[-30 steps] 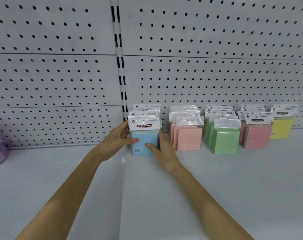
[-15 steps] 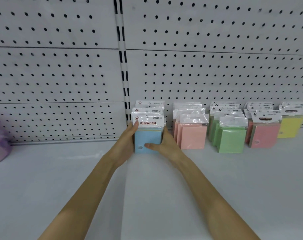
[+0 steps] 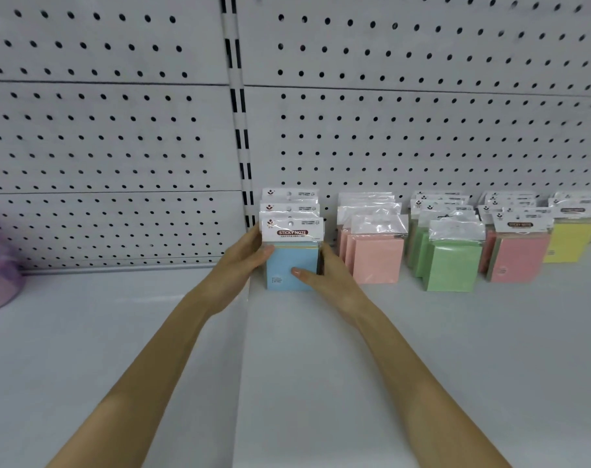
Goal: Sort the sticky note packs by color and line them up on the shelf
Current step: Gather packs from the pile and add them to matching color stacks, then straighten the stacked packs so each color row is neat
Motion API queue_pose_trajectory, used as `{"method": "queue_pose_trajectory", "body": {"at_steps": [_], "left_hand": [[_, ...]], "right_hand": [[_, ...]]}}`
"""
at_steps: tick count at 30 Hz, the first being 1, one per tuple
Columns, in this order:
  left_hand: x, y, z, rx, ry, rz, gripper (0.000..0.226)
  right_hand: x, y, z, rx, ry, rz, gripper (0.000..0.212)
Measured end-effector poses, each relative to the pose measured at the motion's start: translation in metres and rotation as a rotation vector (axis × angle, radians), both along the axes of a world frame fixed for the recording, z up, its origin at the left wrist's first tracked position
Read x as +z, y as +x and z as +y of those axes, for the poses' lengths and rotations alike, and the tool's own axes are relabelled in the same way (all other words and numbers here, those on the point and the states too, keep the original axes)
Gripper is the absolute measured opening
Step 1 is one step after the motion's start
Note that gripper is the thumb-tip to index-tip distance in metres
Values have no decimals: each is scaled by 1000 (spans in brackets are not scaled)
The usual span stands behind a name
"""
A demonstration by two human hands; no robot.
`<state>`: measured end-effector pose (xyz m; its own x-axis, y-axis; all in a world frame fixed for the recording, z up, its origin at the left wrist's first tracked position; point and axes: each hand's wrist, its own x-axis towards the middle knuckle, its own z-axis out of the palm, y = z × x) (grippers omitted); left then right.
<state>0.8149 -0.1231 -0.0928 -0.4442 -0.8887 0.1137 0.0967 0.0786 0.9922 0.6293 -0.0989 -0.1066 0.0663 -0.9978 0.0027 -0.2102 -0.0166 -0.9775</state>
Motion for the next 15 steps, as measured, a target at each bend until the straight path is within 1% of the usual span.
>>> {"method": "queue_pose_trajectory", "body": {"at_steps": [3,9,13,15], "left_hand": [[1,1,0,-16,-35,-82,52],[-2,-11,8,77,14,-88,49],[1,-5,11,69,-54,-147,55],[8,-3,16,98,-95,-170,49]], "right_hand": [[-2,5,0,-15,-45,56,59],[6,16,4,-66,-111,156,59],[19,3,18,-16,-164,255,65],[21,-14,34,-31,-159,210,66]]}}
